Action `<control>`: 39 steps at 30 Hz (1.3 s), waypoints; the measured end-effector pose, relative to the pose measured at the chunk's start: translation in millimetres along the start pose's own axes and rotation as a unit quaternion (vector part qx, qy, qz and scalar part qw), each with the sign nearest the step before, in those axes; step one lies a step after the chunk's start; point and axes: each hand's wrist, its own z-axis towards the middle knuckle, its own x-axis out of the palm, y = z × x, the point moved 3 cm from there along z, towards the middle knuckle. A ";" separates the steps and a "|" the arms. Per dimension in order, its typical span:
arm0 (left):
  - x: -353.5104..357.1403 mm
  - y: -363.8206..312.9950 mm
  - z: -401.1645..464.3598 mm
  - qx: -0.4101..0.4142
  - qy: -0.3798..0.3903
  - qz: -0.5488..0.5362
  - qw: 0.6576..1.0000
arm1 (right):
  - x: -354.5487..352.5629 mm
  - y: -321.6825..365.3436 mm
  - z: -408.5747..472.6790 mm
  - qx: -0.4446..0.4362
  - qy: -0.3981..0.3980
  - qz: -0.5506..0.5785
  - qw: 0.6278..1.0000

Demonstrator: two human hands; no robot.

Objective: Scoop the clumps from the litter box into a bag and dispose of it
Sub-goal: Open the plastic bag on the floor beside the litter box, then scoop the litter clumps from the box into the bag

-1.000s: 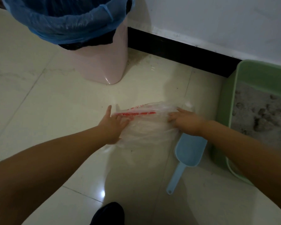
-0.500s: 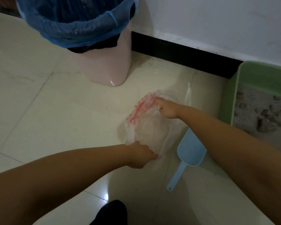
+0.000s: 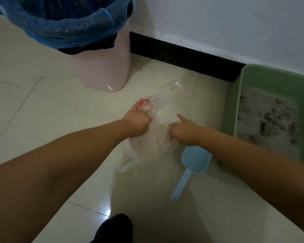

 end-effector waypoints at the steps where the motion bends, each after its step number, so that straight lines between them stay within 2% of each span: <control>1: 1.9 1.8 -1.4 0.002 0.000 -0.001 1.000 | 5.7 0.9 -0.4 -0.006 0.015 -0.025 1.000; 3: 2.9 2.5 -5.3 0.017 -0.004 -0.011 1.000 | 4.5 4.0 -2.8 -0.014 -0.011 -0.020 1.000; 5: -1.9 -3.6 -10.7 0.038 -0.017 -0.025 0.999 | -10.6 6.5 -11.3 -0.002 -0.078 0.042 0.996; 7: -10.1 -14.5 -16.6 0.051 -0.044 -0.058 0.996 | -27.3 10.1 -32.8 0.043 -0.139 0.156 0.977; 8: -13.7 -21.8 -20.4 0.060 -0.061 -0.070 0.994 | -28.5 11.8 -47.3 0.068 -0.141 0.238 0.959; 9: -17.0 -31.0 -24.6 0.074 -0.075 -0.073 0.992 | -22.5 15.2 -62.1 0.091 -0.105 0.339 0.930; 10: -18.6 -41.0 -29.2 0.089 -0.081 -0.071 0.990 | -9.6 21.9 -75.9 0.109 -0.030 0.440 0.891; 12: -17.7 -59.5 -38.1 0.112 -0.059 -0.064 0.990 | 28.3 39.4 -102.0 0.156 0.136 0.586 0.783; 13: -15.6 -67.2 -41.6 0.120 -0.042 -0.060 0.990 | 49.7 47.8 -111.1 0.189 0.171 0.633 0.731; 14: -13.6 -73.3 -44.0 0.129 -0.033 -0.055 0.990 | 68.1 56.0 -116.2 0.216 0.176 0.689 0.669; 16: -14.9 -79.2 -46.8 0.140 -0.035 -0.048 0.988 | 96.4 70.4 -115.8 0.256 0.132 0.818 0.498; 17: -17.7 -79.3 -47.8 0.140 -0.041 -0.057 0.988 | 103.4 77.0 -111.4 0.257 0.100 0.863 0.423; 18: -21.0 -78.1 -48.4 0.135 -0.046 -0.072 0.987 | 107.5 81.1 -104.5 0.252 0.073 0.891 0.369; 20: -26.2 -74.1 -49.3 0.120 -0.050 -0.113 0.985 | 101.1 87.2 -93.8 0.244 0.030 0.919 0.308; 23: -28.1 -65.2 -46.1 0.088 -0.052 -0.188 0.977 | 83.8 74.8 -88.6 0.278 -0.054 0.922 0.263; 24: -28.9 -63.4 -42.6 0.079 -0.057 -0.212 0.972 | 75.4 65.9 -93.0 0.284 -0.083 0.916 0.270; 25: -31.1 -62.7 -37.4 0.070 -0.065 -0.237 0.967 | 66.5 56.8 -101.1 0.291 -0.104 0.902 0.302; 27: -40.2 -65.6 -22.6 0.040 -0.090 -0.300 0.949 | 49.5 40.0 -125.4 0.308 -0.115 0.843 0.426; 29: -52.2 -74.4 -7.3 -0.025 -0.137 -0.397 0.907 | 32.6 22.7 -155.7 0.326 -0.122 0.751 0.561; 31: -66.6 -90.1 2.1 -0.072 -0.171 -0.497 0.848 | 15.8 -0.1 -184.9 0.354 -0.141 0.645 0.662; 32: -74.1 -100.5 5.8 -0.072 -0.172 -0.527 0.829 | 6.5 -10.9 -198.9 0.366 -0.150 0.598 0.697; 33: -81.7 -112.0 9.2 -0.060 -0.161 -0.543 0.822 | 0.5 -22.2 -212.5 0.377 -0.160 0.558 0.722; 35: -99.3 -134.5 16.2 -0.025 -0.117 -0.544 0.831 | -4.4 -45.6 -238.4 0.407 -0.170 0.484 0.756; 39: -139.5 -165.6 24.9 0.041 0.005 -0.441 0.896 | 19.1 -91.9 -282.2 0.485 -0.101 0.397 0.772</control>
